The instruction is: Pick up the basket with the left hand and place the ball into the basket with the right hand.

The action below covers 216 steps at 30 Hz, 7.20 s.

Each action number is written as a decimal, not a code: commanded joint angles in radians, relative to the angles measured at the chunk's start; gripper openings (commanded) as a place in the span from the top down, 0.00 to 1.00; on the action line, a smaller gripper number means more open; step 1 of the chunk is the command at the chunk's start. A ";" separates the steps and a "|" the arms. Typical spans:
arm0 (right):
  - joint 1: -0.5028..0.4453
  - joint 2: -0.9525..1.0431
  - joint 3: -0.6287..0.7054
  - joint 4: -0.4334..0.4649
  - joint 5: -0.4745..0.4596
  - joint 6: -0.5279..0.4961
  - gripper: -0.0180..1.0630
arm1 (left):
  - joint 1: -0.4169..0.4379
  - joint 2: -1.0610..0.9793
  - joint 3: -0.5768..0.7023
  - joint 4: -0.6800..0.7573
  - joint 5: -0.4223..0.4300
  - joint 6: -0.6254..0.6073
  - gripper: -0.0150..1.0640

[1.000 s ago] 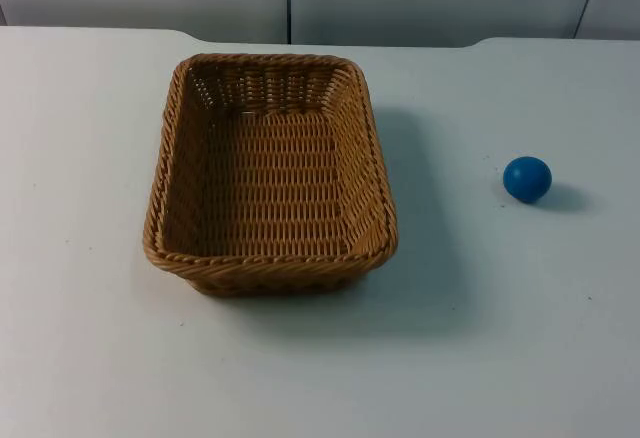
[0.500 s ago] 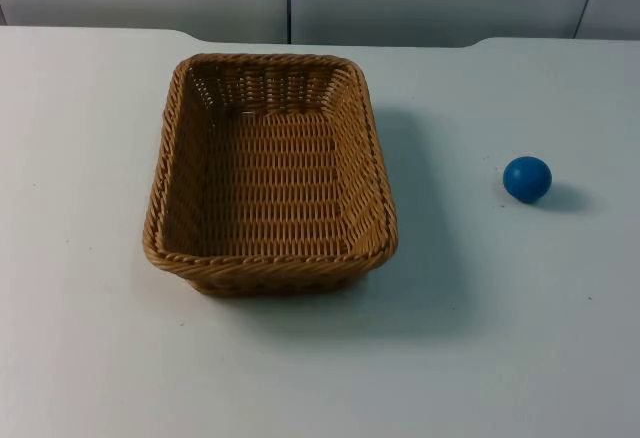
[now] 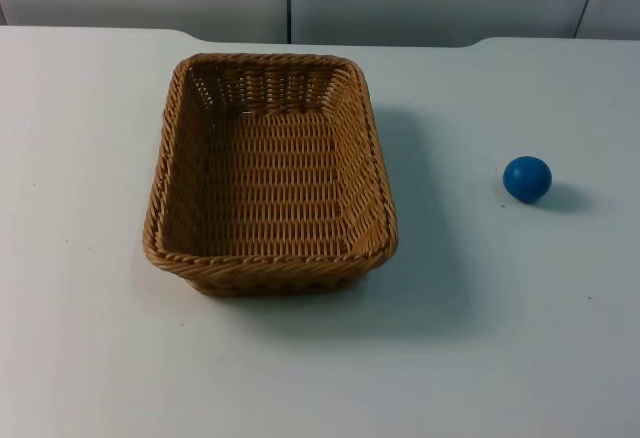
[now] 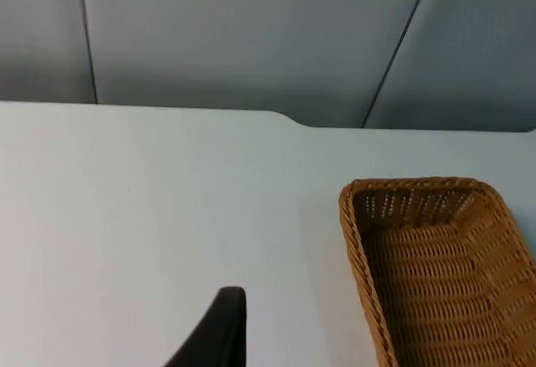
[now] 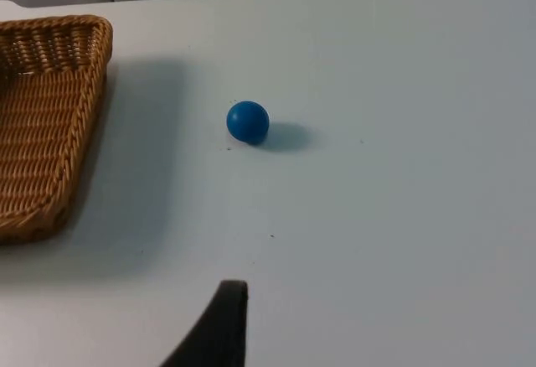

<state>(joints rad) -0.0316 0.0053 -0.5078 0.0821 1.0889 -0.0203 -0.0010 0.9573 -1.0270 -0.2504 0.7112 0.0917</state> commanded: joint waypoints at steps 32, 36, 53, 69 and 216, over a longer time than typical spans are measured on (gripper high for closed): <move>-0.007 0.021 0.000 -0.043 -0.010 0.044 0.02 | -0.364 0.766 -0.071 0.100 -0.415 -0.129 0.01; -0.007 0.021 0.000 -0.043 -0.010 0.044 0.02 | -0.394 0.834 -0.116 0.100 -0.417 -0.143 0.01; -0.007 0.021 0.000 -0.043 -0.010 0.044 0.02 | -0.402 1.064 -0.146 0.267 -0.457 -0.357 0.01; -0.007 0.021 0.000 -0.036 -0.010 0.035 0.02 | -0.402 1.134 -0.203 0.725 -0.343 -0.839 0.01; 0.173 1.408 -0.581 -0.236 -0.526 0.149 0.02 | -0.181 0.765 -0.007 -0.683 -0.257 0.248 0.99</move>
<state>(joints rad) 0.1093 1.3633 -1.0477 -0.1140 0.5875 0.1032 -0.1744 1.7312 -1.0322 -0.9080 0.4592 0.3411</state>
